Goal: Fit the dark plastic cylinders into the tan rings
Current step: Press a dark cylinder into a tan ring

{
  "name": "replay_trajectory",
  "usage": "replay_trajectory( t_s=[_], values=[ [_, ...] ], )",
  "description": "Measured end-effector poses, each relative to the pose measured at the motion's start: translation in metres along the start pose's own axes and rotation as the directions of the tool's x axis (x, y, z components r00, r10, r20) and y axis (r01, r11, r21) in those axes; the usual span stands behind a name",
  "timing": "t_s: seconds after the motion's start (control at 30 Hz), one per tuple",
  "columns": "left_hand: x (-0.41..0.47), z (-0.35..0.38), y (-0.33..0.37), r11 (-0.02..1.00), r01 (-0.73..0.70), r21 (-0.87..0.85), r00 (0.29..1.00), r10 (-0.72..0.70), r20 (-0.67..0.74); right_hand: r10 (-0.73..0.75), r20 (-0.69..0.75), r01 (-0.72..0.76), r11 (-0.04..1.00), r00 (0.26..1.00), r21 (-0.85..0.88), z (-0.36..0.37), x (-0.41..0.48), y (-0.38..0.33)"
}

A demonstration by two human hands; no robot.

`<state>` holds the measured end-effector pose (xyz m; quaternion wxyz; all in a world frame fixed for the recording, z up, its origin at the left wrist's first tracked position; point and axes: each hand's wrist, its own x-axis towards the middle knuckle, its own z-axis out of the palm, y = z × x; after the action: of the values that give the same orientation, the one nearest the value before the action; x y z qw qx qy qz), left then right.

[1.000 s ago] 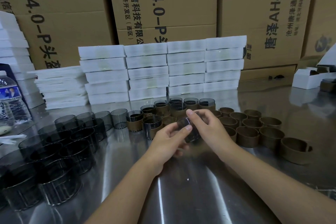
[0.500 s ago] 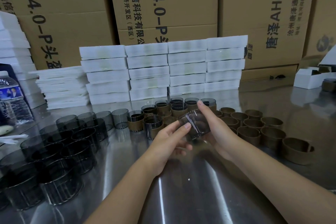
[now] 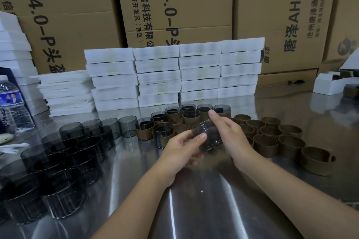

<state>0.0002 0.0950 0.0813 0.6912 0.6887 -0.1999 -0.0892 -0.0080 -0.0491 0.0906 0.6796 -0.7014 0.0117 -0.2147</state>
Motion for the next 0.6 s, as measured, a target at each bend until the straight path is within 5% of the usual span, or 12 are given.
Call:
replay_trajectory(
  t_s=[0.3, 0.6],
  values=[
    [0.002, 0.0003, -0.0024, 0.999, -0.022, 0.028, 0.998, 0.023, -0.053, -0.273, -0.028, 0.248, 0.91, 0.962, -0.333, 0.0003, -0.0085, 0.005],
    [0.0033, -0.0005, -0.0048, 1.0, -0.02, 0.023, 0.998, 0.021, -0.059, -0.184, 0.053, 0.192, 0.955, 0.981, -0.226, 0.0018, -0.0027, 0.0051]
  ],
)
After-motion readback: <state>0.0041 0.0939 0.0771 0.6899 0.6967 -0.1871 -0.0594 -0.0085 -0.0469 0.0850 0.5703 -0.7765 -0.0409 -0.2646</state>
